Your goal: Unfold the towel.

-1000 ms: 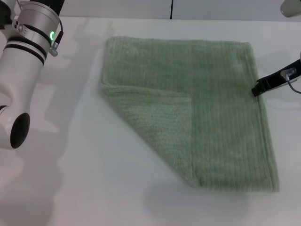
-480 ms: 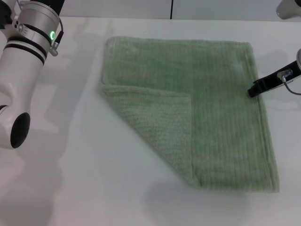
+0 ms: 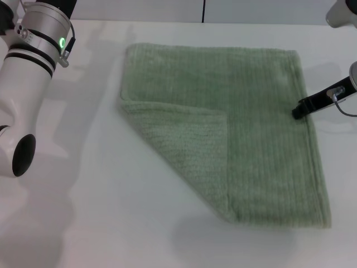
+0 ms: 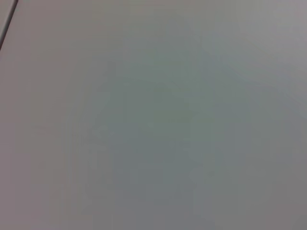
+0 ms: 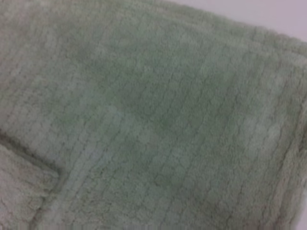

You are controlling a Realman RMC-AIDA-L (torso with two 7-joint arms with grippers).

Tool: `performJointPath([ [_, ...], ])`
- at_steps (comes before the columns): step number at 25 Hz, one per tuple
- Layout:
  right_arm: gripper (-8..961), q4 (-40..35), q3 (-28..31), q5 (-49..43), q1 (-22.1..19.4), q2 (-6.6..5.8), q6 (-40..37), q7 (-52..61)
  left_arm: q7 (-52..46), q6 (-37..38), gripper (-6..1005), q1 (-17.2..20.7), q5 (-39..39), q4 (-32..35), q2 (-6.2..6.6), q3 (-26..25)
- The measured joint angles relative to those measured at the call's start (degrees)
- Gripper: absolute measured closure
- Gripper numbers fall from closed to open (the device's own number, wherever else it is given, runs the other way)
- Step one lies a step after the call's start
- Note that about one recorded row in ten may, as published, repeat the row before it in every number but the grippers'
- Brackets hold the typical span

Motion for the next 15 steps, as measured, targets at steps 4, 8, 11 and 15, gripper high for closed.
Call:
performJointPath([
  [4,955,0.28,0.00,-0.01,0.01,0.01,0.17,-0.27,0.00,0.06,242,-0.04,-0.01,-0.06,0.00,0.00],
  [8,955,0.32,0.00,-0.02,0.04,0.02,0.26,-0.32,-0.84,-0.02,242,-0.32,0.91,-0.03,0.03,0.80],
  [11,955,0.32,0.00,-0.02,0.04,-0.04,0.30,-0.32,-6.56,-1.48,242,-0.78,6.21,1.73,0.38,2.95],
  [15,954,0.32,-0.01,-0.02,0.00,-0.10,0.32,-0.51,-25.56,-6.41,241,-1.50,15.87,10.01,0.60,10.71],
])
